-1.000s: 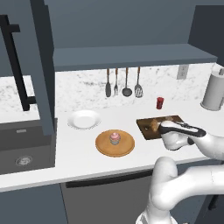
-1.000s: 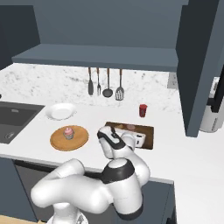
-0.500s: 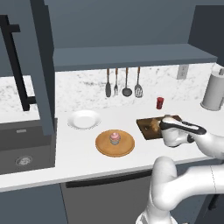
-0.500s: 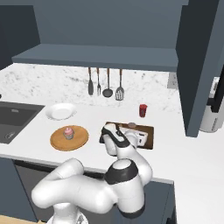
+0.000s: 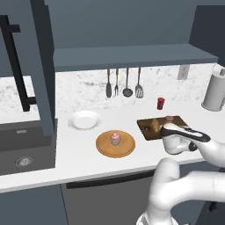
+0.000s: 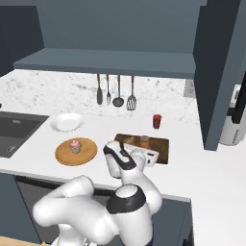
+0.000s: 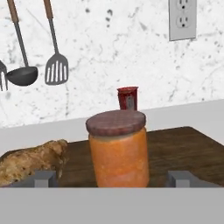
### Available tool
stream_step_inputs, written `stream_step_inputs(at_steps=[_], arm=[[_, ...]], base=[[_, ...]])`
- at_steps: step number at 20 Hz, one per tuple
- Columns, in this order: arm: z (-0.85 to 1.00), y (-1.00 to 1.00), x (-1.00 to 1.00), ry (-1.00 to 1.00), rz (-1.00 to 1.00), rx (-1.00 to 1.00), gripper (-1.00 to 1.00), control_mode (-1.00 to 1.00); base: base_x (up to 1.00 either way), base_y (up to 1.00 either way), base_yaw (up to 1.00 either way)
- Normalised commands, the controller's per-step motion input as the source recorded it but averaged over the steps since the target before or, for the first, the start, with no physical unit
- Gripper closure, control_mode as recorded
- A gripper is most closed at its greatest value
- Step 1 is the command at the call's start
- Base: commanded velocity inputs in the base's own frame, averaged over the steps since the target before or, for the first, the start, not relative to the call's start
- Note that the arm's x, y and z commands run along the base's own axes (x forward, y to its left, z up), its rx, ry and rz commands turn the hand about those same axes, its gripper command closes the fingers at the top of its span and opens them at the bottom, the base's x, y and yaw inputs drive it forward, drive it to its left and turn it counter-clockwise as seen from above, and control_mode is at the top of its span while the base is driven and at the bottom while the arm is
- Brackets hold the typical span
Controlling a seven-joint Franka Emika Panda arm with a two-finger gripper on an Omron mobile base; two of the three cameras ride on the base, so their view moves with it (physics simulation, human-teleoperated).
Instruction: From the different types of pastries on the counter, select a croissant and place it on the cutting board. Then retrieve a jar of jam from the cabinet and place it alongside the croissant on the cutting board.
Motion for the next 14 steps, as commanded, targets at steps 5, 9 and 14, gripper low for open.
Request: stream_step_inputs(at_steps=[5,9,14], arm=[[0.63,-0.01,-0.45,0.0,0.0,0.06,-1.0,-1.0],[0.98,0.11,-0.24,0.17,0.0,0.01,-1.0,-1.0],[0.88,0.22,-0.2,0.57,0.0,0.01,-1.0,-1.0]], base=[[0.0,0.0,0.0],[0.0,0.0,0.0],[0.0,0.0,0.0]])
